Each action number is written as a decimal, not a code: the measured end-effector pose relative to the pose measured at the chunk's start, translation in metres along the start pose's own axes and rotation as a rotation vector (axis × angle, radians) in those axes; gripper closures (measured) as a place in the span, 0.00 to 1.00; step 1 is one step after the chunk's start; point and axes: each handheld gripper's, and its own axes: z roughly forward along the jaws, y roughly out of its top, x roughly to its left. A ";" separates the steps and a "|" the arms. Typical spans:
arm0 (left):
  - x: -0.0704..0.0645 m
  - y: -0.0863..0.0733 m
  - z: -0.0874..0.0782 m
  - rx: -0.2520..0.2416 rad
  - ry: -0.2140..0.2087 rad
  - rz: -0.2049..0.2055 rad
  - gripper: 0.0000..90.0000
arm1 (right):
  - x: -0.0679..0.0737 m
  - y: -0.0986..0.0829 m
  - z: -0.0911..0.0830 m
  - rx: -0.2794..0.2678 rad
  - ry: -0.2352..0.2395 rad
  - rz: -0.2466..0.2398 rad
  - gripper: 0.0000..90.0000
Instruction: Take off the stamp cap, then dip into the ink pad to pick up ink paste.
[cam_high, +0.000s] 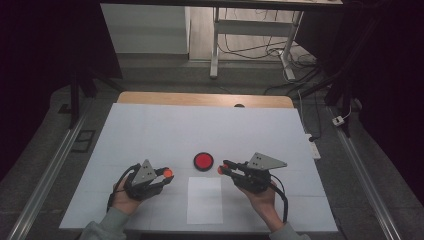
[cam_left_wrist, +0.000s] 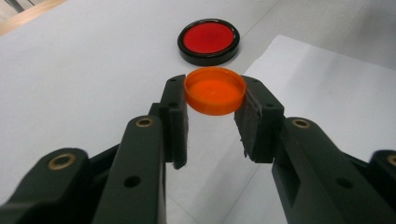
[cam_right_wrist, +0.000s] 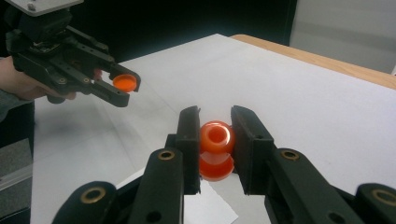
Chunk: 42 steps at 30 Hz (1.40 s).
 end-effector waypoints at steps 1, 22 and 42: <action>0.001 -0.001 -0.001 -0.003 0.001 -0.005 0.72 | -0.001 0.000 0.000 0.001 -0.002 0.000 0.81; 0.009 -0.012 -0.011 -0.011 0.021 -0.036 0.72 | 0.000 0.000 0.002 0.000 0.003 0.005 0.81; 0.011 -0.012 -0.011 -0.014 0.016 -0.039 0.72 | -0.002 0.005 0.006 -0.003 -0.004 0.005 0.81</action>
